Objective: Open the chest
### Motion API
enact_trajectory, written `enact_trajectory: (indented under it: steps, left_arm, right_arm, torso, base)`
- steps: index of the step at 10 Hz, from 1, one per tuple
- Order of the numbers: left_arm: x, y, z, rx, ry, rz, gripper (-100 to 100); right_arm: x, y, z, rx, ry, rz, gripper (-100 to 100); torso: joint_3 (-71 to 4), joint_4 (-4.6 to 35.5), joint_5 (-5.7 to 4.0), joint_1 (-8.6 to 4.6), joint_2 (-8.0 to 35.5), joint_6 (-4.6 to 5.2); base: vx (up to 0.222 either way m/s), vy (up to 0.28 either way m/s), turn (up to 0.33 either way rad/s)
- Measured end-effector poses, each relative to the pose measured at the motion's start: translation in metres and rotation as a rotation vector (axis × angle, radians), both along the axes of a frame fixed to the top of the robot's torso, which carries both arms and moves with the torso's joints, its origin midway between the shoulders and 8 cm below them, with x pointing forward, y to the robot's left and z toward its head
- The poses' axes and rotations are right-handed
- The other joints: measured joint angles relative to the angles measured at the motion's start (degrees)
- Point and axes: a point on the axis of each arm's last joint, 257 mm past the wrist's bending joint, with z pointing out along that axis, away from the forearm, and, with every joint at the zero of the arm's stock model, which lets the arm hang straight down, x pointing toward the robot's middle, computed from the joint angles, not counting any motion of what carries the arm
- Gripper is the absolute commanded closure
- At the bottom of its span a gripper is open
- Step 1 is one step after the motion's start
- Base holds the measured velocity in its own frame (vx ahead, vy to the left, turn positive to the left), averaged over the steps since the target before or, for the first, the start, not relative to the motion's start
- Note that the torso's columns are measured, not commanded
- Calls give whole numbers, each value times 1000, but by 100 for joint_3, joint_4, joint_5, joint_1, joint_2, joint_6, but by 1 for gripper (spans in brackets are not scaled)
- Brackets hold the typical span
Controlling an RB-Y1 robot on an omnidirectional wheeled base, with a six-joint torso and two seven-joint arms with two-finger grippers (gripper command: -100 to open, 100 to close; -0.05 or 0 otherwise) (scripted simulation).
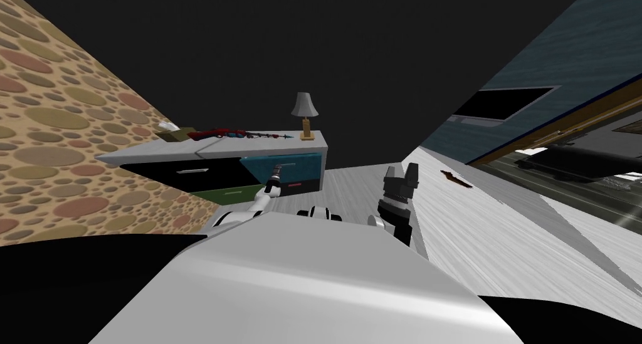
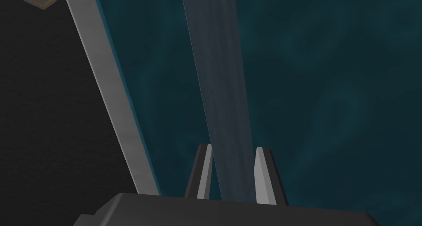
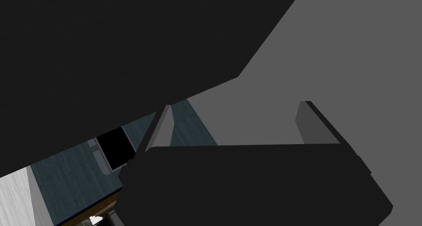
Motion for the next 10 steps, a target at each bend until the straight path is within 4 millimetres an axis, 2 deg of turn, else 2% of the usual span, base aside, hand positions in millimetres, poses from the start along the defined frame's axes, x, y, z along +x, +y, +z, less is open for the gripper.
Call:
enact_trajectory:
  steps: [3, 6, 8, 10]
  left_arm:
    - [0, 7, 1, 1, -2, 10, 100]
    - [7, 8, 7, 0, -3, 5, 100]
    - [6, 8, 2, -4, 12, 4, 100]
    - [8, 6, 4, -4, 7, 0, 100]
  right_arm:
    - [0, 0, 0, 0, 0, 0, 0]
    - [0, 0, 0, 0, 0, 0, 0]
    - [0, 0, 0, 0, 0, 0, 0]
    - [0, 0, 0, 0, 0, 0, 0]
  torso:
    - [1, 1, 0, -2, 2, 2]
    - [26, 8, 0, -7, 45, -8]
    - [-4, 13, -12, -1, -7, -4]
    - [13, 6, -3, -7, 23, -8]
  base:
    - [-51, -20, -9]
    - [-170, -54, 16]
    - [-94, -31, 12]
    - [-157, -50, 21]
